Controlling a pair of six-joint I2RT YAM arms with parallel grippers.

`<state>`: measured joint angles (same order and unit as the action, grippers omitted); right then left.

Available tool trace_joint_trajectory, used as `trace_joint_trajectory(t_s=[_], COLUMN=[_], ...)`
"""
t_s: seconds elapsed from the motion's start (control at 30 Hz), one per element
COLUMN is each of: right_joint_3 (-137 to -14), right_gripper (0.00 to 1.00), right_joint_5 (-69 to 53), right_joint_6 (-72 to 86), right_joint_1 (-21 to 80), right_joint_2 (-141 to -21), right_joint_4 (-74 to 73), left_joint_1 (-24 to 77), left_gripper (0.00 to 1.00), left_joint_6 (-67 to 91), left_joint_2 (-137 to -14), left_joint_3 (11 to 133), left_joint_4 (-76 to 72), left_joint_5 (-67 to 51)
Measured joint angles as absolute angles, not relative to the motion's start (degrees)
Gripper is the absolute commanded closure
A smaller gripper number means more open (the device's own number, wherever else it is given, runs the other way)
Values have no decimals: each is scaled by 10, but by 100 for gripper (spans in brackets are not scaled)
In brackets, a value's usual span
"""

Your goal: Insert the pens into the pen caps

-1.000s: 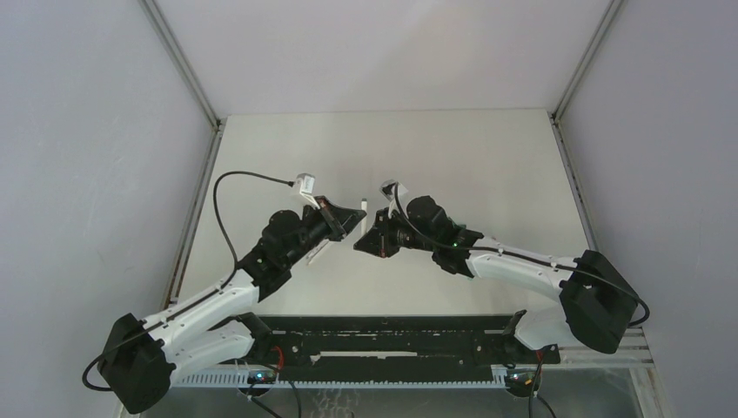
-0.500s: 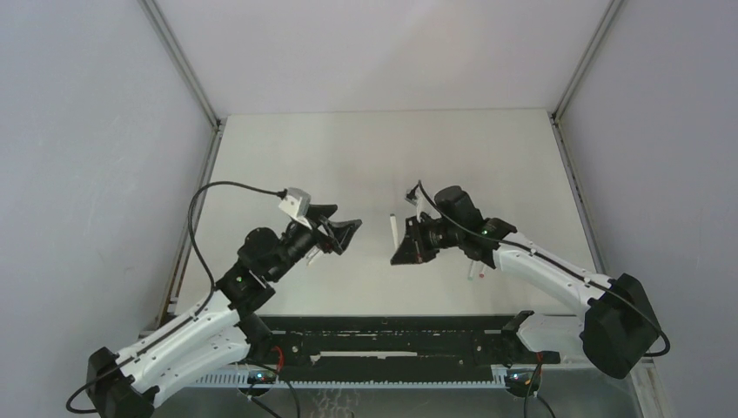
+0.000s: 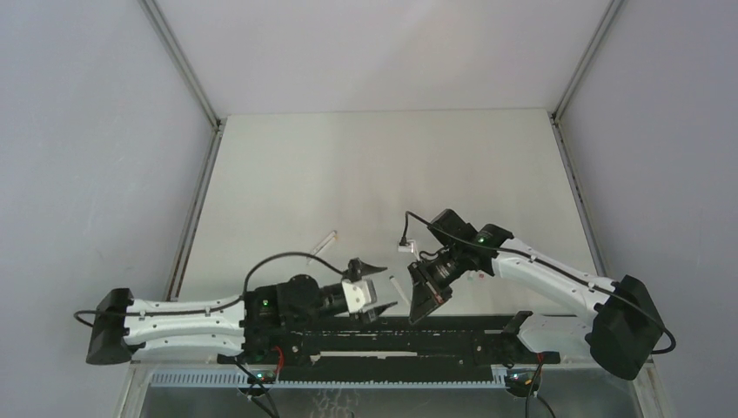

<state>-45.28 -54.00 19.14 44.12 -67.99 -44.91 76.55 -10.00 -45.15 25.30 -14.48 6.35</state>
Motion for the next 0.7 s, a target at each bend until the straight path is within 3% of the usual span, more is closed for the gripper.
trace_joint_trajectory(t_s=[0.2,0.53,0.7], right_joint_3=[-453,-464,-484], right_gripper=[100,100,100], right_joint_5=[-593,-620,-631], right_joint_6=[191,192,191], right_joint_1=[458,496,503], right_joint_2=[-681,-712,-728], right_joint_4=[-463,-463,-461], left_joint_1=[862,900,902], left_gripper=[28,29,37], left_joint_6=[-153,-197,-202], left_joint_2=[-481,-543,-556], left_joint_3=[254,270,283], left_joint_4=[-115,-83,-82], left_joint_5=[118,164,163])
